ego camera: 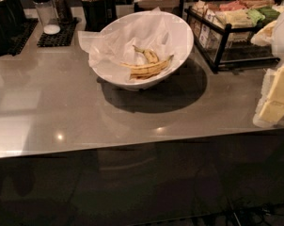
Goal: Pick banana from white bowl
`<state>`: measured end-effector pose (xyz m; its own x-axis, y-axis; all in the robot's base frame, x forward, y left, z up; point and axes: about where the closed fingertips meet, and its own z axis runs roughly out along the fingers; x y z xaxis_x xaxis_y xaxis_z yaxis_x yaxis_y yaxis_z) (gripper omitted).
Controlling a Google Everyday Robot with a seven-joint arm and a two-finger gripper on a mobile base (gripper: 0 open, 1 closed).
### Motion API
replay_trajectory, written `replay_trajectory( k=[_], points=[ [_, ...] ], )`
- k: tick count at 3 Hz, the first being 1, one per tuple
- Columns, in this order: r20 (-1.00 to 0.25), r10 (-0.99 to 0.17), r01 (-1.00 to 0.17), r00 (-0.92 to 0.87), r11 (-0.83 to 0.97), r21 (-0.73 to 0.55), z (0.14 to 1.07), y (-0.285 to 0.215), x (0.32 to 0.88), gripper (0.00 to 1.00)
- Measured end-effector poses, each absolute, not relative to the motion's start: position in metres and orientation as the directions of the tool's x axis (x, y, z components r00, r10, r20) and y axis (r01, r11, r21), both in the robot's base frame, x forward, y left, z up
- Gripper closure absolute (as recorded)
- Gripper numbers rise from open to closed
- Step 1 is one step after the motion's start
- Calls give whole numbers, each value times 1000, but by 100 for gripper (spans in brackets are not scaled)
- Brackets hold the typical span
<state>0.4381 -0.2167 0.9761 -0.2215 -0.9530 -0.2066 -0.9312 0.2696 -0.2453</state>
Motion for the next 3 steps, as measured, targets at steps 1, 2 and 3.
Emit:
replay_trajectory(
  k=[1, 2, 3],
  points=[
    [-207, -953, -931, -222, 270, -245, 976, -217, 438, 0],
    [-224, -948, -927, -225, 279, -250, 982, -215, 443, 0],
    [-312, -941, -943, -129, 214, -256, 994, -184, 478, 0]
  ],
)
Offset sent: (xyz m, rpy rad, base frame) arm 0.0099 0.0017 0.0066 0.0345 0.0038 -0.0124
